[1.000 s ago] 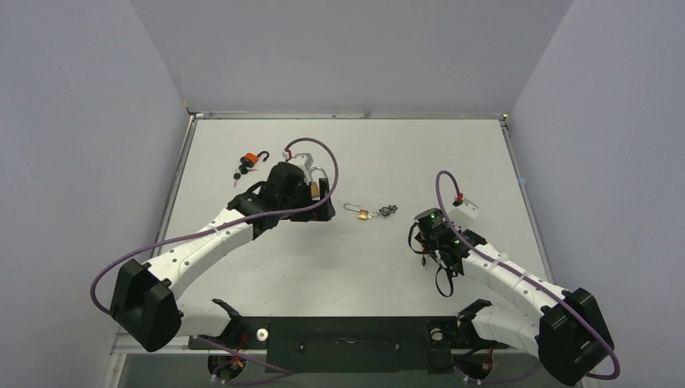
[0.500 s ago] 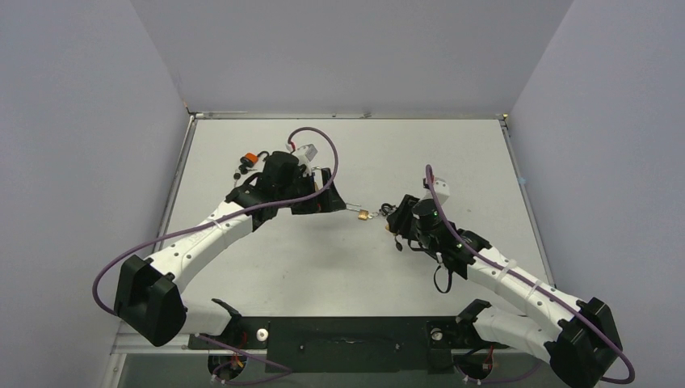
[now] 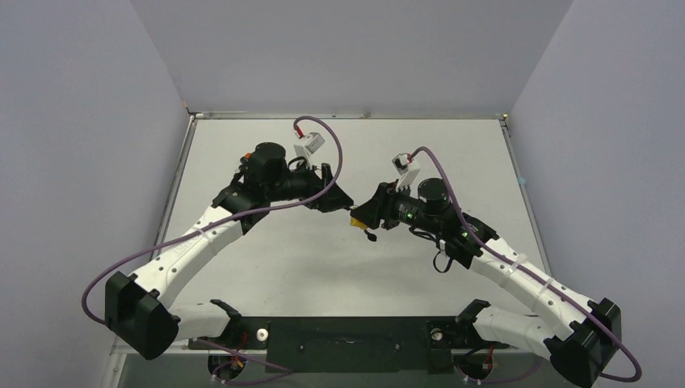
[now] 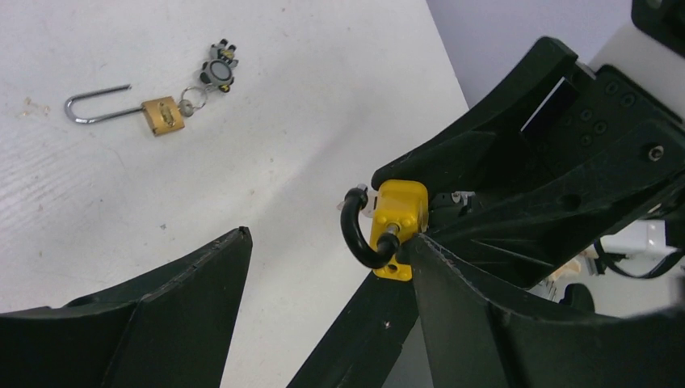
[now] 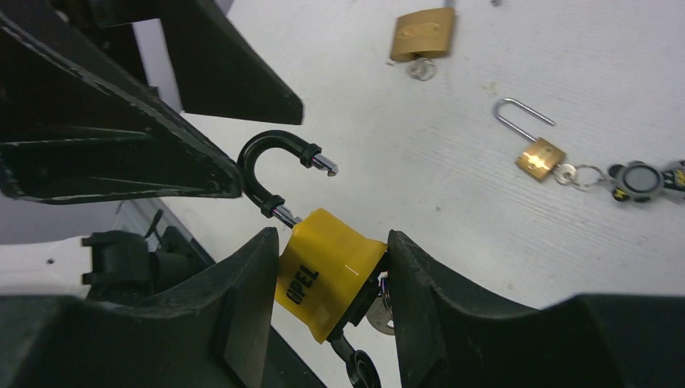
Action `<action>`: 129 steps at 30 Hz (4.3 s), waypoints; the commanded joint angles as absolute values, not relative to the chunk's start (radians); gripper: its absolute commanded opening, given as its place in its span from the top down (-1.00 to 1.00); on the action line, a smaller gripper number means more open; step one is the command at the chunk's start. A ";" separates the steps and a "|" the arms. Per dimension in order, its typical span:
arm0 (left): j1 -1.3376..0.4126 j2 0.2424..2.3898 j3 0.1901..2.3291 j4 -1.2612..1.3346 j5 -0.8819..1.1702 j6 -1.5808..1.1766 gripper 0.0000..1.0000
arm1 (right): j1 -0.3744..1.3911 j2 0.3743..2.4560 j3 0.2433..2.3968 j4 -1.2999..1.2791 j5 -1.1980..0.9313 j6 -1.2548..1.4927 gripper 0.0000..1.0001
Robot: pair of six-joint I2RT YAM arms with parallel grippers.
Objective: Lock with the key
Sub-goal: Pick up the lock from the center of the board, then lock the lock.
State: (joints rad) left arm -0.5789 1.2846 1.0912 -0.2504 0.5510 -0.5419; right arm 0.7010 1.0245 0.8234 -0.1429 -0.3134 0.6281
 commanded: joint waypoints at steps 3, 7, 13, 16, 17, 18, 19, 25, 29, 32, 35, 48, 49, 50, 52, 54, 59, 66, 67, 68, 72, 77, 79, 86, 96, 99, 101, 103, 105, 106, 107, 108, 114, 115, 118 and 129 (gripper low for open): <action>-0.578 1.140 1.137 -0.050 0.689 -0.374 -0.38 | 0.719 1.038 0.965 -0.074 -0.511 0.626 1.00; -0.570 1.103 1.165 -0.067 0.678 -0.342 -0.38 | 0.731 1.030 1.026 -0.151 -0.509 0.603 1.00; -0.567 1.119 1.220 -0.196 0.673 -0.323 -0.25 | 0.745 0.997 1.061 -0.203 -0.453 0.566 1.00; -0.567 1.085 1.216 -0.230 0.667 -0.292 -0.25 | 0.754 0.994 1.073 -0.222 -0.440 0.553 1.00; -0.568 1.076 1.211 -0.228 0.684 -0.265 -0.25 | 0.757 0.997 1.076 -0.228 -0.442 0.548 1.00; -0.569 1.054 1.199 -0.212 0.695 -0.256 -0.25 | 0.761 0.999 1.086 -0.232 -0.452 0.545 1.00; -0.570 1.043 1.195 -0.205 0.726 -0.243 -0.25 | 0.764 1.006 1.094 -0.244 -0.461 0.537 1.00; -0.570 1.001 1.227 -0.208 0.848 -0.194 -0.15 | 0.787 1.012 1.167 -0.326 -0.502 0.502 1.00; -0.595 1.011 1.250 -0.221 0.912 -0.190 -0.10 | 0.792 1.001 1.194 -0.374 -0.517 0.494 1.00; -0.650 1.019 1.259 -0.249 0.897 -0.169 -0.09 | 0.793 0.994 1.203 -0.396 -0.522 0.494 1.00; -0.694 1.039 1.267 -0.283 0.872 -0.143 -0.08 | 0.793 0.988 1.202 -0.400 -0.520 0.495 1.00; -0.794 1.067 1.282 -0.451 0.721 -0.035 0.13 | 0.793 0.963 1.214 -0.415 -0.477 0.490 1.00; -0.794 1.064 1.283 -0.464 0.698 -0.026 0.13 | 0.793 0.962 1.216 -0.418 -0.476 0.489 1.00; -0.794 1.064 1.283 -0.468 0.687 -0.022 0.12 | 0.793 0.962 1.218 -0.421 -0.478 0.488 1.00; -0.794 1.061 1.287 -0.479 0.655 -0.012 0.12 | 0.793 0.962 1.223 -0.426 -0.483 0.486 1.00; -0.793 1.055 1.288 -0.477 0.624 -0.009 0.09 | 0.793 0.964 1.228 -0.431 -0.485 0.482 1.00; -0.794 1.059 1.306 -0.474 0.581 -0.005 -0.17 | 0.794 0.964 1.237 -0.443 -0.486 0.478 1.00; -0.793 1.072 1.315 -0.485 0.585 -0.005 -0.11 | 0.793 0.955 1.243 -0.454 -0.475 0.473 1.00; -0.794 1.070 1.315 -0.487 0.588 -0.005 -0.09 | 0.794 0.954 1.243 -0.457 -0.471 0.474 1.00; -0.794 1.069 1.315 -0.490 0.591 -0.005 -0.04 | 0.793 0.953 1.243 -0.458 -0.469 0.472 1.00; -0.793 1.075 1.320 -0.505 0.607 -0.006 0.18 | 0.793 0.951 1.249 -0.459 -0.456 0.472 1.00; -0.794 1.067 1.313 -0.490 0.611 -0.012 0.29 | 0.793 0.956 1.252 -0.462 -0.447 0.470 1.00; -0.794 1.066 1.312 -0.481 0.616 -0.019 0.40 | 0.794 0.957 1.252 -0.462 -0.444 0.468 1.00; -0.794 1.063 1.297 -0.441 0.633 -0.055 0.65 | 0.793 0.960 1.252 -0.463 -0.429 0.465 1.00; -0.793 1.035 1.244 -0.351 0.578 -0.113 1.00 | 0.793 0.969 1.256 -0.461 -0.405 0.471 1.00; -0.793 1.022 1.230 -0.331 0.563 -0.121 1.00 | 0.793 0.976 1.259 -0.462 -0.379 0.488 1.00; -0.794 1.023 1.224 -0.328 0.542 -0.129 1.00 | 0.793 0.983 1.259 -0.466 -0.325 0.499 1.00; -0.794 1.029 1.215 -0.322 0.510 -0.153 1.00 | 0.794 0.992 1.250 -0.468 -0.300 0.507 1.00; -0.794 1.044 1.204 -0.312 0.467 -0.200 1.00 | 0.792 1.007 1.234 -0.467 -0.275 0.516 1.00; -0.793 1.059 1.203 -0.311 0.460 -0.216 1.00 | 0.793 1.009 1.226 -0.467 -0.266 0.519 1.00; -0.792 1.068 1.204 -0.314 0.449 -0.251 1.00 | 0.793 1.016 1.222 -0.468 -0.249 0.526 1.00; -0.793 1.085 1.207 -0.319 0.440 -0.270 1.00 | 0.793 1.019 1.216 -0.467 -0.240 0.528 1.00; -0.792 1.135 1.232 -0.330 0.457 -0.429 1.00 | 0.792 1.034 1.204 -0.444 -0.196 0.541 0.98; -0.791 1.137 1.230 -0.326 0.461 -0.441 1.00 | 0.792 1.034 1.199 -0.437 -0.195 0.541 0.97; -0.778 1.130 1.216 -0.272 0.509 -0.501 1.00 | 0.791 1.032 1.184 -0.414 -0.198 0.542 0.97; -0.757 1.125 1.299 -0.433 0.556 -0.310 0.79 | 0.760 1.004 1.188 -0.419 -0.272 0.528 1.00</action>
State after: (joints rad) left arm -0.7589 1.1427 1.2133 -0.4015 0.4915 -0.4046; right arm 0.7742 1.0340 1.1728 -0.5011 -0.2401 0.5285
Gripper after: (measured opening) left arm 0.055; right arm 0.437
